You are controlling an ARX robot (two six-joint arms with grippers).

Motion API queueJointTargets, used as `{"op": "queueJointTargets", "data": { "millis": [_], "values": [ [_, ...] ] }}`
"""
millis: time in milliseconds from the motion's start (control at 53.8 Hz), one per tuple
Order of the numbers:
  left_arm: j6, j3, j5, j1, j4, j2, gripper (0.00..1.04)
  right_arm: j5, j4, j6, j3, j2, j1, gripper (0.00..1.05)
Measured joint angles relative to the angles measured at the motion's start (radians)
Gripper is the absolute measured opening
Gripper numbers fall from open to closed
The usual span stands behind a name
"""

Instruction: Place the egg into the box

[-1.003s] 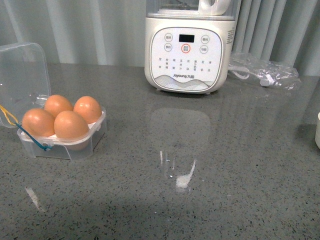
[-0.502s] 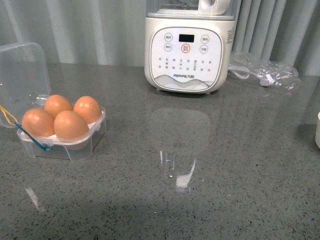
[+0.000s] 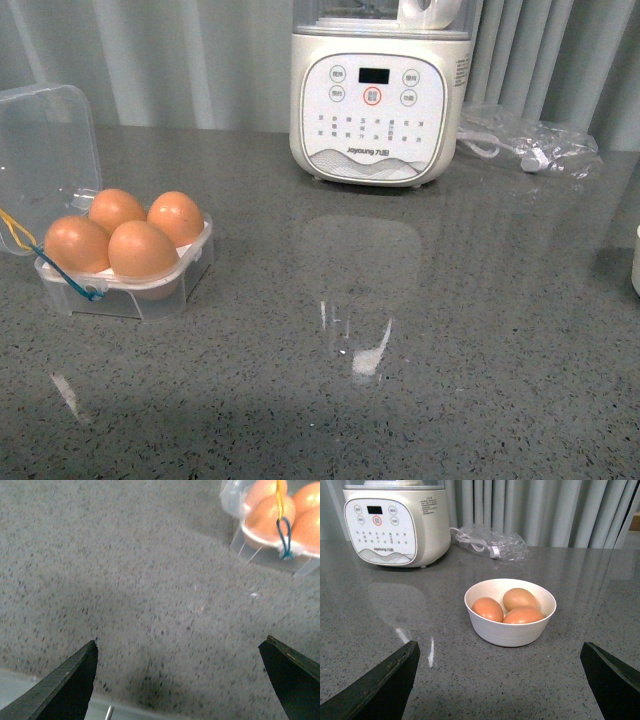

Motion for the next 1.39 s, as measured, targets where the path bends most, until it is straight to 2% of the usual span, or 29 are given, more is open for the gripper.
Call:
{"op": "queueJointTargets", "data": {
  "millis": [223, 316, 520, 1022, 1245, 1393],
  "values": [
    [0.074, 0.132, 0.188, 0.179, 0.322, 0.343, 0.98, 0.000, 0.000, 0.000, 0.000, 0.000, 0.000, 0.98],
    [0.106, 0.202, 0.240, 0.232, 0.391, 0.476, 0.98, 0.000, 0.000, 0.000, 0.000, 0.000, 0.000, 0.98],
    [0.177, 0.303, 0.253, 0.283, 0.463, 0.665, 0.98, 0.000, 0.000, 0.000, 0.000, 0.000, 0.000, 0.98],
    [0.247, 0.467, 0.252, 0.282, 0.568, 0.954, 0.98, 0.000, 0.000, 0.000, 0.000, 0.000, 0.000, 0.98],
    [0.169, 0.543, 0.330, 0.272, 0.582, 1.051, 0.98, 0.000, 0.000, 0.000, 0.000, 0.000, 0.000, 0.98],
    [0.100, 0.544, 0.340, 0.223, 0.597, 1.052, 0.98, 0.000, 0.000, 0.000, 0.000, 0.000, 0.000, 0.98]
  ]
}}
